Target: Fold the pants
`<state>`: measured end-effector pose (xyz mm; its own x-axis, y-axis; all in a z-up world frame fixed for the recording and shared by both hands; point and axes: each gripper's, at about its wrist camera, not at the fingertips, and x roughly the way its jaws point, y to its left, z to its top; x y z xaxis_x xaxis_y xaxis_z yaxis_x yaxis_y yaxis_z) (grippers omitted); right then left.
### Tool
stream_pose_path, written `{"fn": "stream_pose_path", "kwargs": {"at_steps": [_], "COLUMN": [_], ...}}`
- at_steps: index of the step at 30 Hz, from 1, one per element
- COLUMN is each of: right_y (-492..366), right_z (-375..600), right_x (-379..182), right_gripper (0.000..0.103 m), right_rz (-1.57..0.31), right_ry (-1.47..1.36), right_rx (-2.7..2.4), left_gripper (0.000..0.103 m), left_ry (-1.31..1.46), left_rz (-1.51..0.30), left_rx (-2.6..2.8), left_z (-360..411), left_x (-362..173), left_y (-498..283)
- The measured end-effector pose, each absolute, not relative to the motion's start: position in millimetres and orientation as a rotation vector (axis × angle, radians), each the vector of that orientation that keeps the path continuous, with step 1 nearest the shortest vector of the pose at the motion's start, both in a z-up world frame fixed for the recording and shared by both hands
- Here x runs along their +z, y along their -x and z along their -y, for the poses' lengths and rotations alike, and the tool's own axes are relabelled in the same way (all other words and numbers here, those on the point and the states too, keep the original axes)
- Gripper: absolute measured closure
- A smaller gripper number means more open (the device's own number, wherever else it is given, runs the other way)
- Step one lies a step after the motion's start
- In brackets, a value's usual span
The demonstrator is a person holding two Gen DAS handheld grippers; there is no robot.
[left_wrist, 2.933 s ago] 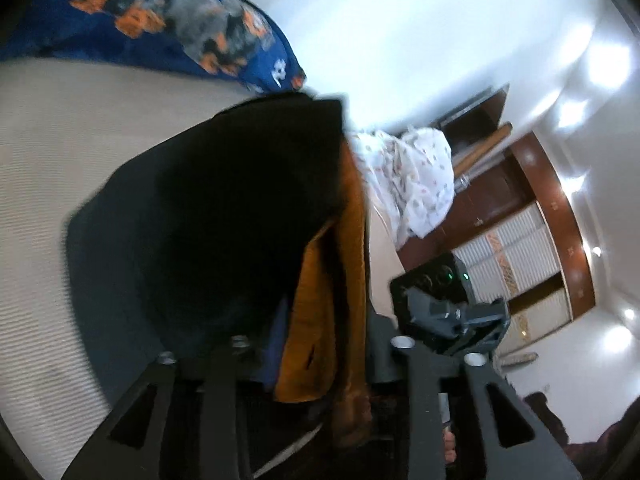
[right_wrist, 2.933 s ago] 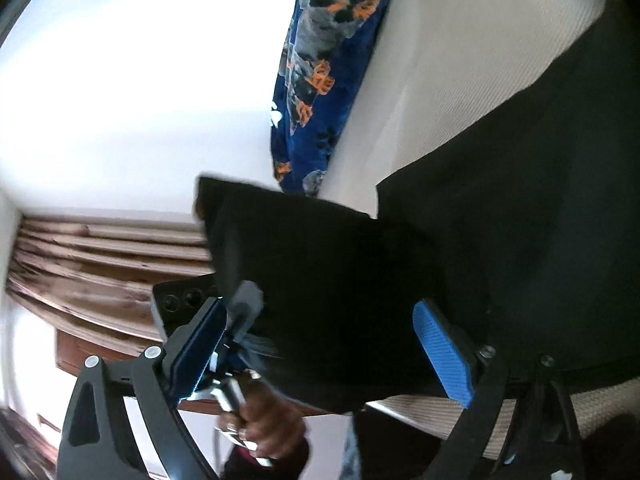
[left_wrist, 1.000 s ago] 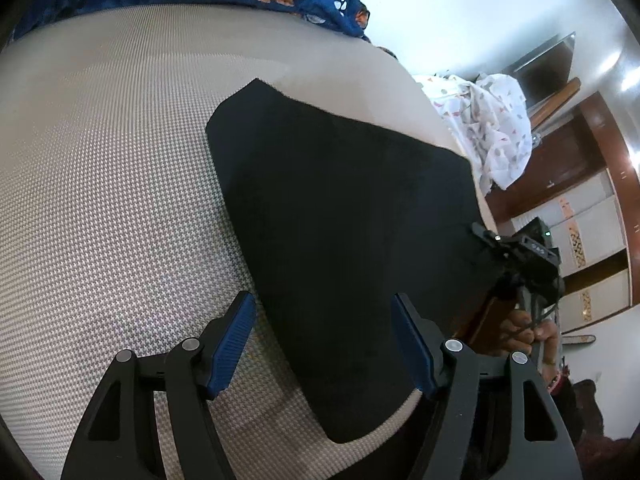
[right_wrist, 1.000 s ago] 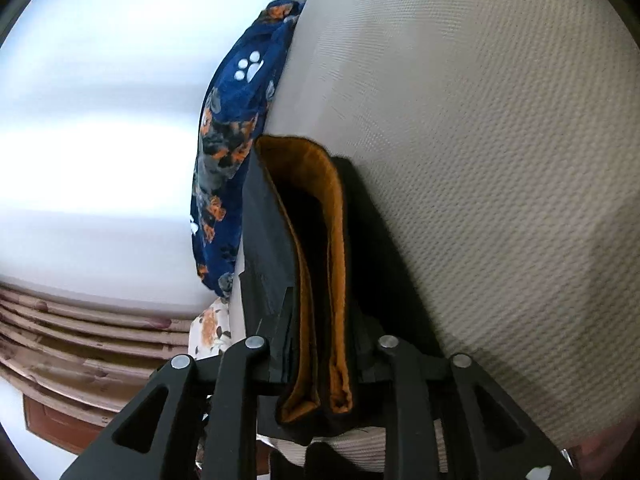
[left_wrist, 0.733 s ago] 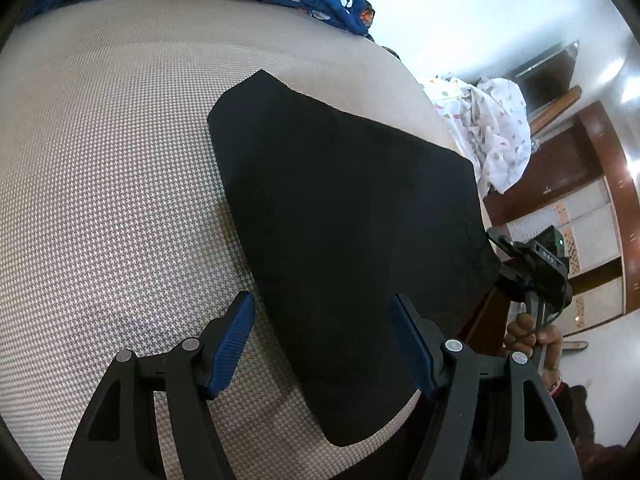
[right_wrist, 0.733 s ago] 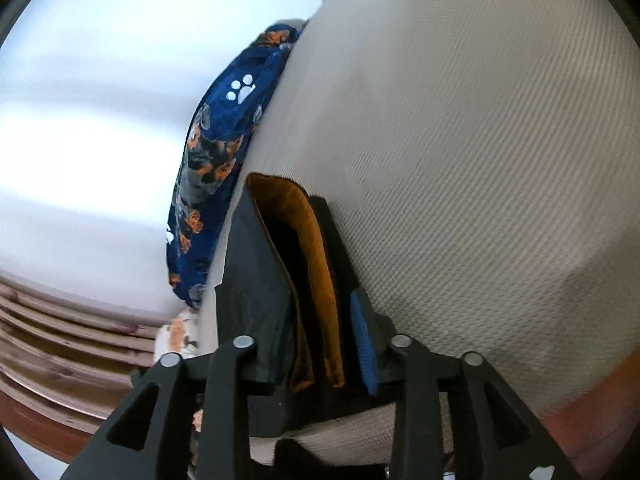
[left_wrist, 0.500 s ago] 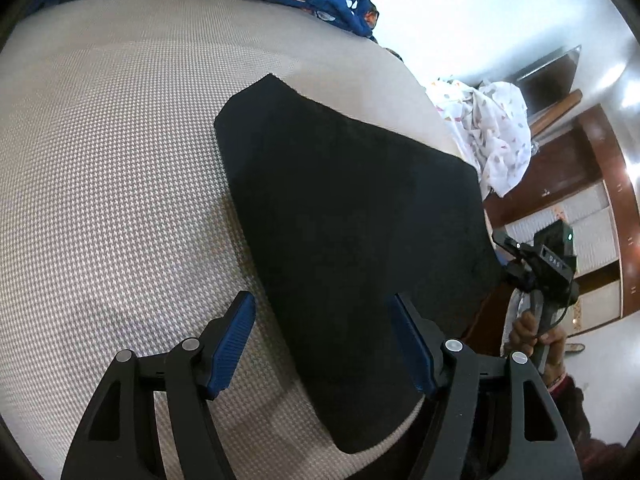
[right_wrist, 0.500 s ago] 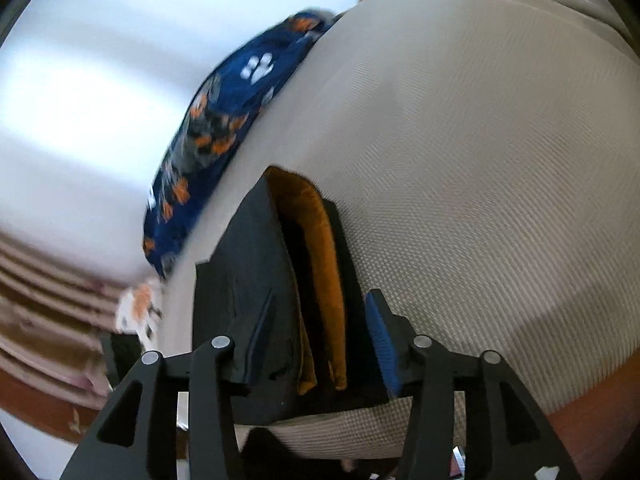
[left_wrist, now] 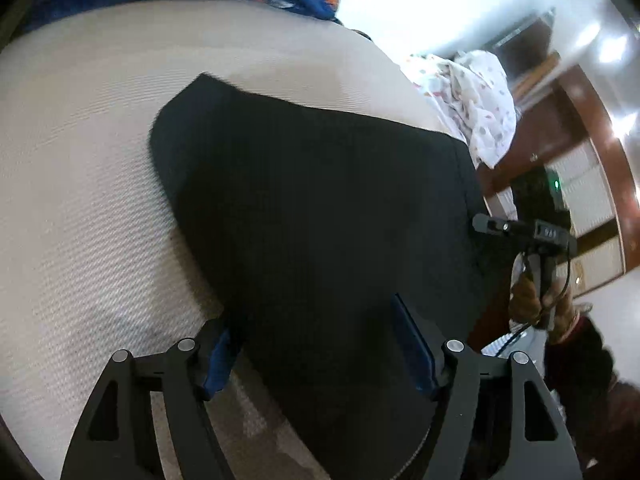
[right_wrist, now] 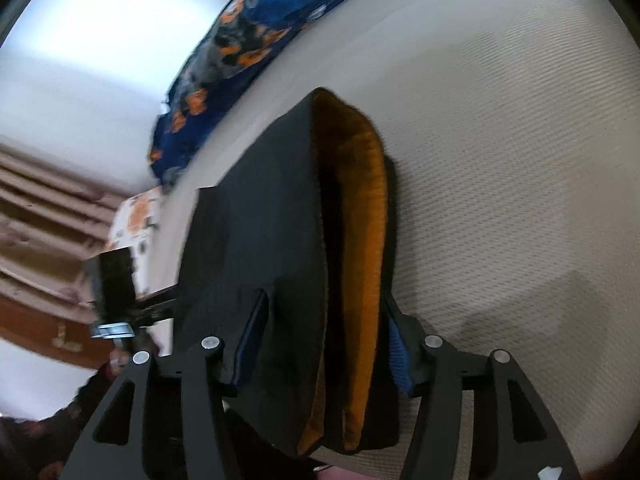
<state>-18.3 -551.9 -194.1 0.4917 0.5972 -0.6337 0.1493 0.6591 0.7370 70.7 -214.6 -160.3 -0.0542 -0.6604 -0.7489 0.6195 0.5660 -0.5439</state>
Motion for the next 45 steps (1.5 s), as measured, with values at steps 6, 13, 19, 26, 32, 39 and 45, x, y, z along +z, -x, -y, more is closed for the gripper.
{"fn": "stream_pose_path", "kwargs": {"at_steps": [6, 13, 19, 26, 32, 39, 45], "right_y": [13.0, 4.6, 3.2, 1.8, 5.8, 9.8, 8.0], "right_z": [545.1, 556.2, 550.7, 547.9, 542.9, 538.1, 539.4], "right_x": [-202.0, -214.7, -211.8, -209.9, -210.3, -213.6, -212.6], "right_gripper": [0.047, 0.05, 0.05, 0.047, 0.059, 0.06, 0.05], "right_rz": [-1.036, -1.104, -1.083, -1.079, -1.066, -1.074, -1.073], "right_ry": [-0.902, -0.952, -0.89, -0.912, -0.916, -0.924, -0.928], "right_rx": [0.435, 0.485, 0.503, 0.476, 0.448, 0.502, 0.513], "left_gripper": [0.031, 0.031, 0.031, 0.031, 0.031, 0.031, 0.022], "left_ry": [-0.164, -0.247, -0.271, -0.284, -0.303, -0.306, -0.314], "left_rz": [-1.146, -1.12, -1.112, -1.104, -1.085, -1.093, -1.102], "left_rx": [-1.006, -0.964, -0.943, -0.934, -0.935, -0.927, -0.952], "left_z": [228.0, 236.7, 243.5, 243.5, 245.7, 248.0, 251.2], "left_x": [-157.5, -156.9, -155.9, -156.8, -156.5, -157.0, -158.1], "left_y": [-51.6, -43.5, -39.7, -41.1, -39.6, -44.2, -44.0]}}
